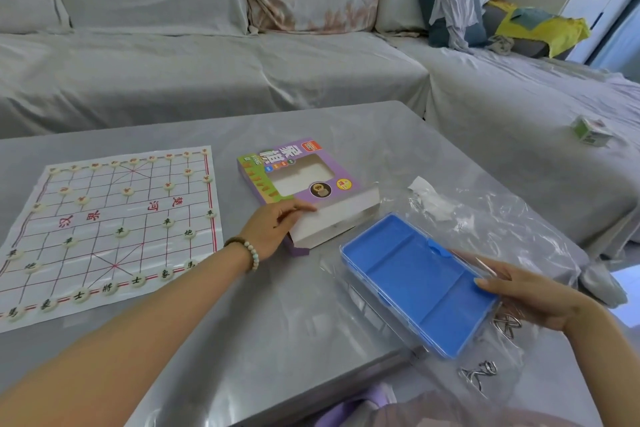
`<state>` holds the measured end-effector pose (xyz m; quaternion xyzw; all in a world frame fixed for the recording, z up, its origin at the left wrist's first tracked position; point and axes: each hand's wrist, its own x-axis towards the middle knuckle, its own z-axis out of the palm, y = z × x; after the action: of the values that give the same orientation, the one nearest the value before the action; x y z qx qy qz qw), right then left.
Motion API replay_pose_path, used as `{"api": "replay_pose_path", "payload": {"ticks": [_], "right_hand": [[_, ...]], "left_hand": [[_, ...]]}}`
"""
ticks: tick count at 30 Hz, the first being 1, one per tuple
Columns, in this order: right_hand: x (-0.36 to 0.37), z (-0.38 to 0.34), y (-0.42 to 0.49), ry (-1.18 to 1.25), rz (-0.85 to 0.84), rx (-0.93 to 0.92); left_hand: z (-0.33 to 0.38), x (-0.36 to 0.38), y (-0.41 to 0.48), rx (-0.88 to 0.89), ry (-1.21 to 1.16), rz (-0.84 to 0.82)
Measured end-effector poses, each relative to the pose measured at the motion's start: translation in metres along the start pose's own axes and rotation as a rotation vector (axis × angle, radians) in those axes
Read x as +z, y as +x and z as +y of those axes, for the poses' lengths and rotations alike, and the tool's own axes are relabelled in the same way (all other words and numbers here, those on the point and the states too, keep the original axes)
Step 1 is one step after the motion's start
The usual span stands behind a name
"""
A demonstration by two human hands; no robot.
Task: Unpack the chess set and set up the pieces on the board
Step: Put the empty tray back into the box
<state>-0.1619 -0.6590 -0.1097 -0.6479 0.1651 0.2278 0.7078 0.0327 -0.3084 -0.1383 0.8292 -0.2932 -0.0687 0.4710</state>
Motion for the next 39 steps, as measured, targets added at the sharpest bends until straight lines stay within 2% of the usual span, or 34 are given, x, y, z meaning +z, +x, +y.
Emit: {"api": "replay_pose_path", "payload": {"ticks": [10,15,20,26,34,39], "right_hand": [[-0.003,-0.002,0.006,-0.048,-0.076,0.008],[0.009,-0.004,0.016,-0.111,-0.147,0.025],[0.017,-0.011,0.03,-0.078,-0.187,0.028],[0.024,-0.02,0.028,0.079,-0.103,-0.077],[0.033,-0.022,0.03,0.032,0.0,-0.124],[0.039,-0.026,0.027,0.028,0.023,-0.16]], "left_hand": [[0.002,0.018,-0.013,-0.114,-0.104,0.114],[0.007,-0.002,-0.016,-0.158,-0.11,-0.085],[0.015,-0.032,-0.017,-0.166,-0.229,-0.208],[0.032,-0.055,-0.013,-0.152,-0.328,-0.295],[0.045,-0.048,-0.011,-0.109,-0.349,-0.281],[0.045,-0.035,-0.007,-0.083,-0.37,-0.138]]}}
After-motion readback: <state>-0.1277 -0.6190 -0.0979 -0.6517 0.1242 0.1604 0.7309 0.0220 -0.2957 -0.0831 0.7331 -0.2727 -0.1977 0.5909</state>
